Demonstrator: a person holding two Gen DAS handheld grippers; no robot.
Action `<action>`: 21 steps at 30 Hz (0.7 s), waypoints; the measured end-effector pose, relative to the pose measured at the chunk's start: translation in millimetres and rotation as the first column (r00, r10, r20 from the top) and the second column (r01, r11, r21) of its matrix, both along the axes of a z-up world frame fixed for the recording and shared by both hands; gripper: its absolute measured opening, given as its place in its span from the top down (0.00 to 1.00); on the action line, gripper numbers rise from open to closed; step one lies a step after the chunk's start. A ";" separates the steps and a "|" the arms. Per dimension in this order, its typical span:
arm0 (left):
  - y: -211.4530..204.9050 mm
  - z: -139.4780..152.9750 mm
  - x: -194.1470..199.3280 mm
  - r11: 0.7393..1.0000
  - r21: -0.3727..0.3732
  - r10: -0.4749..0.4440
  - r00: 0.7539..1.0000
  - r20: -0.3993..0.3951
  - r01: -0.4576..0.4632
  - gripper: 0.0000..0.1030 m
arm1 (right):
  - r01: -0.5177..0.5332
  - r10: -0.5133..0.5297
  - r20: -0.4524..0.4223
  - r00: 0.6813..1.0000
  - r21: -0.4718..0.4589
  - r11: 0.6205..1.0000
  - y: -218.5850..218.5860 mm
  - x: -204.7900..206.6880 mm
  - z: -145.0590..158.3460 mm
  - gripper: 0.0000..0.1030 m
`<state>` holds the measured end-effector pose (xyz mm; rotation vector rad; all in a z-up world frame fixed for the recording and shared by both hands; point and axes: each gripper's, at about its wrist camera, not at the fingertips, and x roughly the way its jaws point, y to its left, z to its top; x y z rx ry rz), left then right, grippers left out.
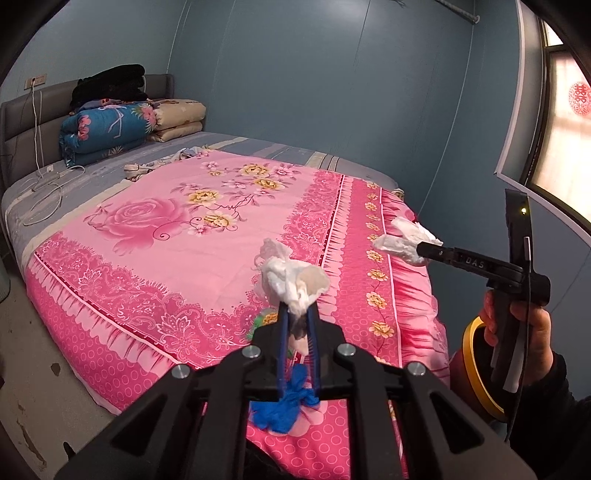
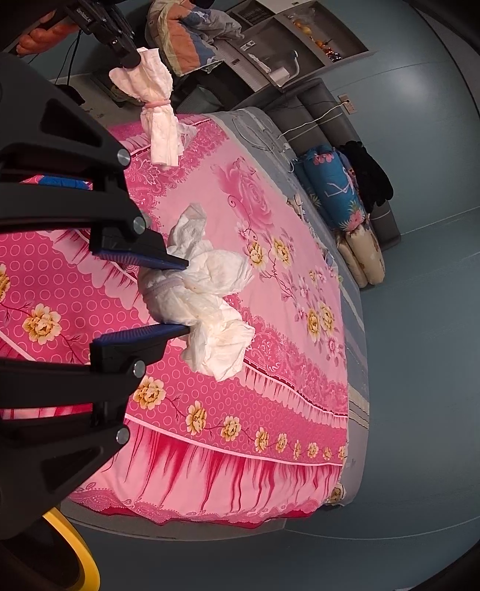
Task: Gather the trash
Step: 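Lift the white tissues with both tools and carry them toward the bin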
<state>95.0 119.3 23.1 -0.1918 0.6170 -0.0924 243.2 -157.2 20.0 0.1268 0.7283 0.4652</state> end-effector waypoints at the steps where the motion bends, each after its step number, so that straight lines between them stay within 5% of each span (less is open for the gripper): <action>1: -2.1 1.5 0.1 1.000 0.003 -0.002 1.000 0.004 0.002 0.92 | 0.001 -0.001 0.003 1.000 0.003 1.000 -2.2 -1.0 1.0 0.73; 21: -74.8 37.0 5.6 0.993 0.028 -0.120 0.989 0.087 0.118 0.92 | 0.092 -0.098 0.168 0.981 0.045 0.995 -73.8 -59.5 58.6 0.73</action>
